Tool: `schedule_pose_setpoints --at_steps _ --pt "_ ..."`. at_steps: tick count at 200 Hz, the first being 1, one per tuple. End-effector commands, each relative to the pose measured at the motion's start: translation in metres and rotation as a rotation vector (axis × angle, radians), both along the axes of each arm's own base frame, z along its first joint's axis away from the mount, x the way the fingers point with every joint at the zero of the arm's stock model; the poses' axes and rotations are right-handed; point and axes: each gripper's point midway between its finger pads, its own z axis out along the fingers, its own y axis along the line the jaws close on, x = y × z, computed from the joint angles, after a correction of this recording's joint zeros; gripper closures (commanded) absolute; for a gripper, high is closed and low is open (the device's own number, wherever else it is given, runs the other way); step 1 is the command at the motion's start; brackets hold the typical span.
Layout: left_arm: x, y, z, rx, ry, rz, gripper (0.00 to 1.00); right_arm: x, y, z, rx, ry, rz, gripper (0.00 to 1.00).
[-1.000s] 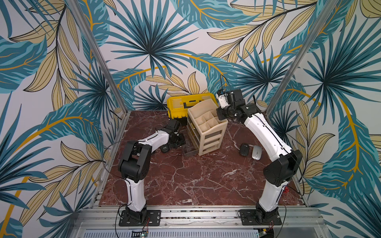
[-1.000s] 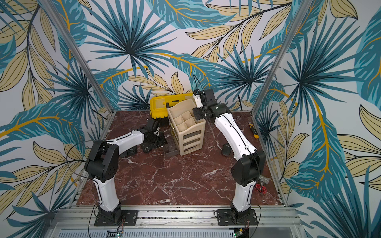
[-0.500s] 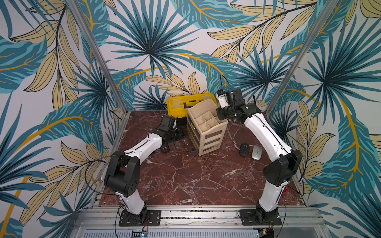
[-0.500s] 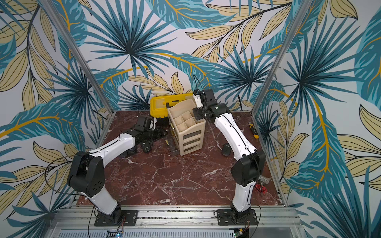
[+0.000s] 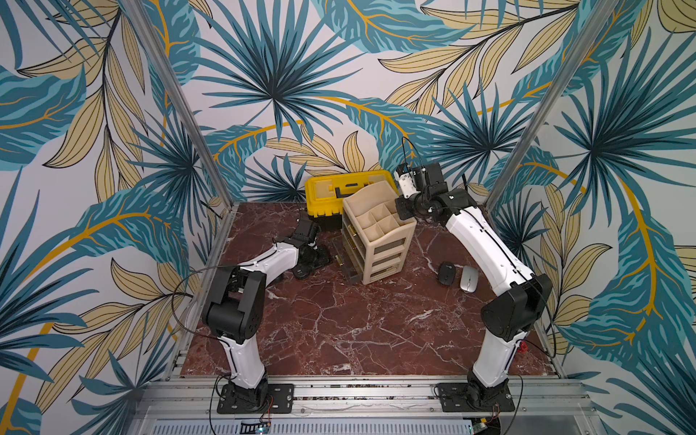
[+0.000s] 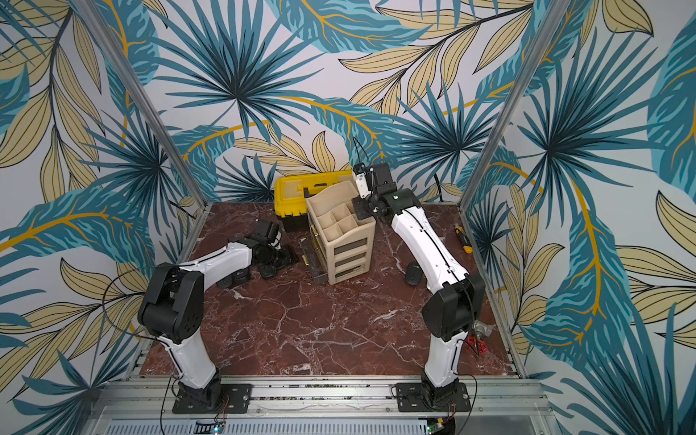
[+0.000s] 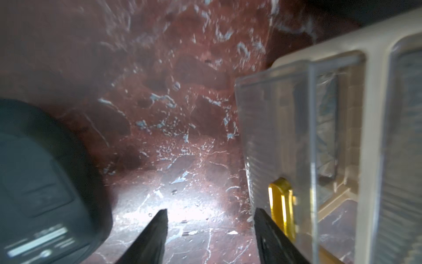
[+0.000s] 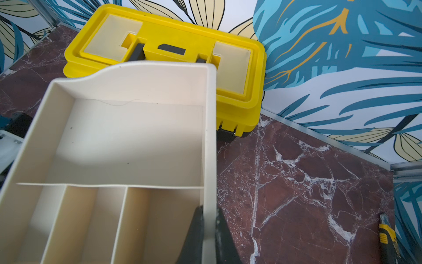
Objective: Take the mice out of the drawer
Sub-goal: Close the drawer in the storage box.
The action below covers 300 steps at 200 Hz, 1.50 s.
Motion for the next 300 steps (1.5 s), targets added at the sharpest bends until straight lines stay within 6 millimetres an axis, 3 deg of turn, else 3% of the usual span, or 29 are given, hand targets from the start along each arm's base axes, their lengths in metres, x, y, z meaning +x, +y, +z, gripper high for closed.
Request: schedule_pose_setpoints --at_steps 1,41,87,112,153,198,253,300 --pt "0.010 -0.015 0.015 -0.004 -0.041 -0.031 0.17 -0.022 -0.016 -0.073 -0.143 0.224 -0.008 1.00" --pt "0.013 -0.041 0.018 -0.053 -0.068 -0.073 0.00 -0.021 -0.017 -0.075 -0.147 0.229 -0.008 1.00" --pt "0.024 -0.077 0.027 -0.111 -0.102 -0.121 0.00 -0.021 -0.016 -0.077 -0.145 0.235 -0.006 1.00" --pt "0.027 -0.082 0.028 -0.117 -0.110 -0.117 0.00 -0.022 -0.016 -0.077 -0.146 0.238 -0.007 1.00" --pt "0.021 -0.063 0.040 -0.064 -0.149 -0.093 0.00 -0.023 -0.018 -0.077 -0.150 0.237 -0.009 1.00" --pt "0.004 -0.012 0.063 0.087 -0.137 -0.036 0.00 -0.023 -0.017 -0.079 -0.146 0.244 -0.010 1.00" --pt "-0.023 0.035 0.048 0.243 0.069 -0.004 0.00 -0.023 -0.016 -0.078 -0.147 0.239 -0.004 1.00" --pt "-0.033 0.049 0.031 0.200 0.094 0.049 0.00 -0.024 -0.016 -0.077 -0.148 0.239 -0.002 1.00"
